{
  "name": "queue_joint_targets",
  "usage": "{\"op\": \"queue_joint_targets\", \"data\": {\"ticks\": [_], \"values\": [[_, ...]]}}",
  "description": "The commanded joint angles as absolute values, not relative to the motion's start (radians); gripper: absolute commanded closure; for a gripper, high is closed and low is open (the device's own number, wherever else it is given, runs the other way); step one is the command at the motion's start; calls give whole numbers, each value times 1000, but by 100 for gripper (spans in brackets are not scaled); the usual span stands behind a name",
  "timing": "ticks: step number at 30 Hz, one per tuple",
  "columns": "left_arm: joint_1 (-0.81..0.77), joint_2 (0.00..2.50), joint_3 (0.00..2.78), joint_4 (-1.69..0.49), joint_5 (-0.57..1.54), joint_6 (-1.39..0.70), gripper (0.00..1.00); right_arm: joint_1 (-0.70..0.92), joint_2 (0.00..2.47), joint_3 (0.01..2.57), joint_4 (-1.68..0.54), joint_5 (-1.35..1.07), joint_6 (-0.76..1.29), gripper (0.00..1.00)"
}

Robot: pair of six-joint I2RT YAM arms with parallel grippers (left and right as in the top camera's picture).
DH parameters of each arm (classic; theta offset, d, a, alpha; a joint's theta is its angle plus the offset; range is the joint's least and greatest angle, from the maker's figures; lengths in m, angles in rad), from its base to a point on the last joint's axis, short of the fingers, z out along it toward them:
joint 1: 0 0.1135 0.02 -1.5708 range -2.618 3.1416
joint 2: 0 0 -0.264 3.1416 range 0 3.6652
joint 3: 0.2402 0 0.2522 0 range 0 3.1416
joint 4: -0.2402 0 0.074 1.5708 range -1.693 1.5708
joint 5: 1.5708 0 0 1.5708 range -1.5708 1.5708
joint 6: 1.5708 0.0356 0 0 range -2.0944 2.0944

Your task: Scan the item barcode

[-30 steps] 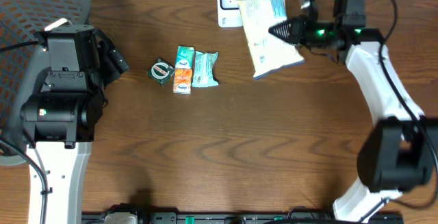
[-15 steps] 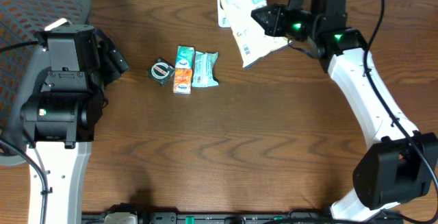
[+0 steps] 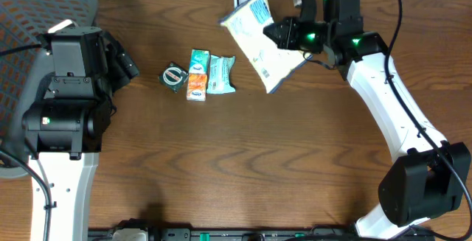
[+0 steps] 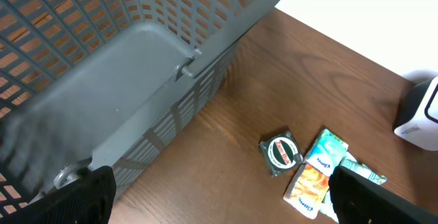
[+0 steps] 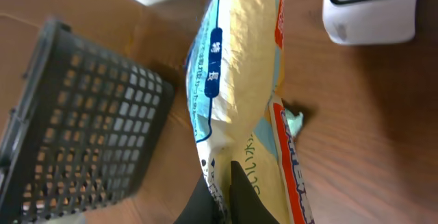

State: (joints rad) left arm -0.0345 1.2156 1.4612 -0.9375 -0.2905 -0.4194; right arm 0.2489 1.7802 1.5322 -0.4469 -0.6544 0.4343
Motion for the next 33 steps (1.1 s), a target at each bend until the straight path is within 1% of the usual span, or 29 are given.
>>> {"op": "queue_joint_targets", "data": {"ticks": [1,5,12,13,15,16,17,18,19,20,22,24,26,29,31,32,33], "values": [[-31,1208,1474,-939,-301,-424,2,249,1775,1539,-545,-603,303,99],[-31,1208,1474,-939,-301,-424,2,250,1795,1504,-591,-528,245,99],[-31,1208,1474,-939,-301,-424,2,242,1906,1433,-587,-525,191,99],[-31,1208,1474,-939,-301,-424,2,242,1927,1430,-588,-523,173,97],[-31,1208,1474,-939,-301,-424,2,242,1976,1428,-610,-467,127,76],[-31,1208,1474,-939,-301,-424,2,242,1983,1428,-614,-452,120,71],[-31,1208,1474,-939,-301,-424,2,242,2003,1428,-631,-400,80,58],[-31,1208,1474,-939,-301,-424,2,242,2006,1428,-637,-380,53,54],[-31,1208,1474,-939,-301,-424,2,242,2008,1428,-640,-353,20,48],[-31,1208,1474,-939,-301,-424,2,242,2008,1428,-635,-306,-15,38],[-31,1208,1474,-939,-301,-424,2,242,2008,1428,-622,-282,-52,27],[-31,1208,1474,-939,-301,-424,2,242,2011,1428,-618,-283,-54,26],[-31,1208,1474,-939,-301,-424,2,245,2022,1422,-625,-337,-54,24],[-31,1208,1474,-939,-301,-424,2,256,2049,1404,-628,-403,-54,25],[-31,1208,1474,-939,-301,-424,2,263,2077,1398,-629,-434,-54,37],[-31,1208,1474,-939,-301,-424,2,266,2101,1398,-632,-488,-54,57],[-31,1208,1474,-939,-301,-424,3,266,2109,1398,-632,-527,-54,66]]}}
